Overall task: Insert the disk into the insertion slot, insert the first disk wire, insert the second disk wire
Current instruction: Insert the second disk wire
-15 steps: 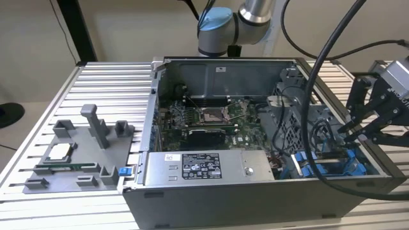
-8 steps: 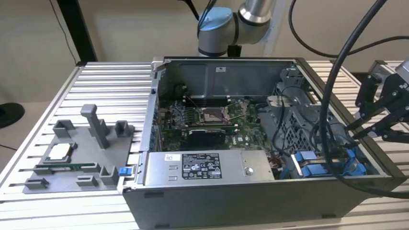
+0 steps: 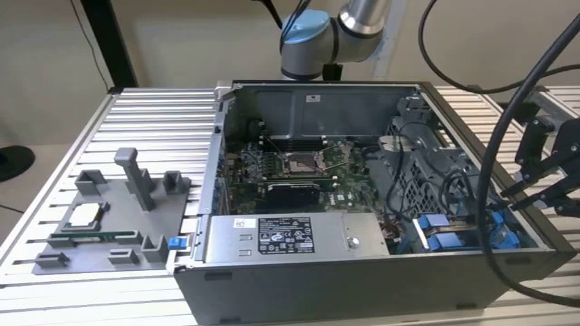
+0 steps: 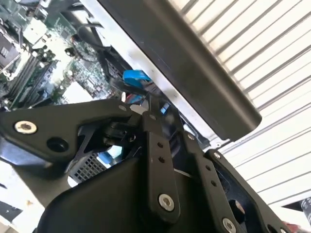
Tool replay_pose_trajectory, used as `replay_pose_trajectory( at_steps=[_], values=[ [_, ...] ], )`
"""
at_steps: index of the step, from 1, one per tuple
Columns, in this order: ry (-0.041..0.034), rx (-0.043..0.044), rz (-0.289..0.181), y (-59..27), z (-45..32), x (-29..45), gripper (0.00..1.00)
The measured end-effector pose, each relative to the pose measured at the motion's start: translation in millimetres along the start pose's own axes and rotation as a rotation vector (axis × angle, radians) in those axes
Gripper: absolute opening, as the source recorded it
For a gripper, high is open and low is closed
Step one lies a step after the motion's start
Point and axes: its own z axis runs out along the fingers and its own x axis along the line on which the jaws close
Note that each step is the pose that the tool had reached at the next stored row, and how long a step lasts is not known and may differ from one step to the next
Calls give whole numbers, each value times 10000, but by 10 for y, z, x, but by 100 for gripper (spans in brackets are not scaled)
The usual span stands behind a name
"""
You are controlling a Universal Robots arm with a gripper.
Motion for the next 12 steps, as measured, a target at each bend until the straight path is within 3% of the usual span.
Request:
replay_pose_trajectory(
  at_steps=[4, 9, 12],
  values=[
    [-55, 35, 107, 4, 30, 51, 100],
    [-307, 128, 394, 4, 34, 51, 100],
    [-370, 20, 669, 4, 39, 53, 100]
  ],
)
